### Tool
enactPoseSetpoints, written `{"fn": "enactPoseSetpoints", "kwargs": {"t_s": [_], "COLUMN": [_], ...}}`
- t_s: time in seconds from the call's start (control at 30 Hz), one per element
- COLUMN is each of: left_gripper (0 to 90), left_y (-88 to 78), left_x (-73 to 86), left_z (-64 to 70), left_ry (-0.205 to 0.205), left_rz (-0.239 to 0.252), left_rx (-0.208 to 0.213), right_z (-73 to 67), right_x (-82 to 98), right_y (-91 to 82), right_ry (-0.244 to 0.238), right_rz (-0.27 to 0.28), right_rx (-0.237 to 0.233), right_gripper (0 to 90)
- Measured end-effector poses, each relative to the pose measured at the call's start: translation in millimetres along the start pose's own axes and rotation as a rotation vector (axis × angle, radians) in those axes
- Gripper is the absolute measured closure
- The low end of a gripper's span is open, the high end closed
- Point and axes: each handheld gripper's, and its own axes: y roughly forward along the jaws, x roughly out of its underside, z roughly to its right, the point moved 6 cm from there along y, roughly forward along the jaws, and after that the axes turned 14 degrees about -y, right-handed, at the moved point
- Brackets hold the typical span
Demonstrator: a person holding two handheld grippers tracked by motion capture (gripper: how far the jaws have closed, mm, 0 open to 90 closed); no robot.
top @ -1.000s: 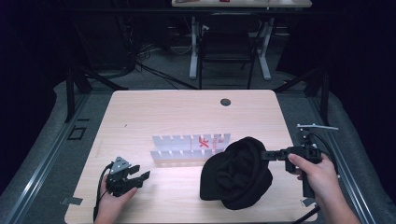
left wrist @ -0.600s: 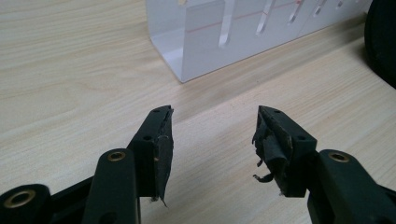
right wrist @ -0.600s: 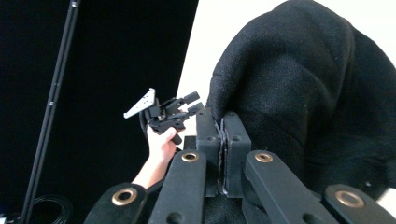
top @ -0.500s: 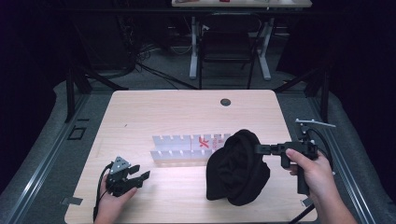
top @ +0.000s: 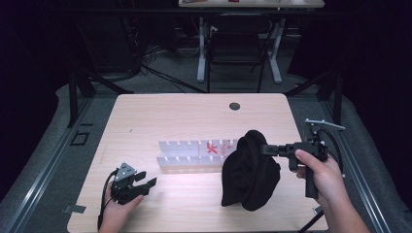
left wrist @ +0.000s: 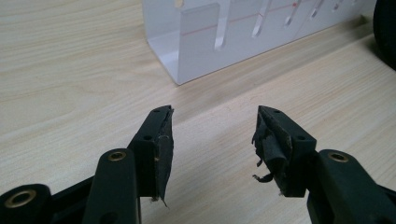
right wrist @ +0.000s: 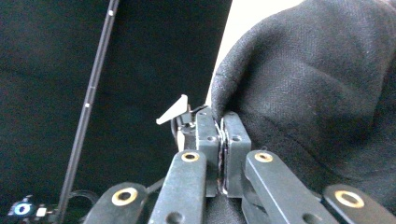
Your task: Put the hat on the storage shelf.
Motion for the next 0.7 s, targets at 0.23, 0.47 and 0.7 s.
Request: {"fn": "enactPoseSetpoints", "kwargs": {"t_s": [0.23,0.47,0.7], "left_gripper": [47.2,47.2,48.3], "left_y": [-0.1,-0.3,-5.0], "left_x": [-0.2,-0.8,-6.3], "left_z": [1.4,6.2,18.5], "left_ry": [-0.004,-0.002,0.013], "left_rz": [0.002,0.008,0.028], "left_rx": [0.006,0.018,0.051], "right_z": [-6.9,-20.3,-32.6], "right_x": [-7.4,-16.1,-28.8], "right_y": [1.8,2.9,6.8], "right_ry": [0.02,0.001,-0.017], "right_rz": [0.02,0.026,0.03], "right_rx": [-0.049,-0.072,-0.09], "right_gripper": [88.2,88.3,88.2]}}
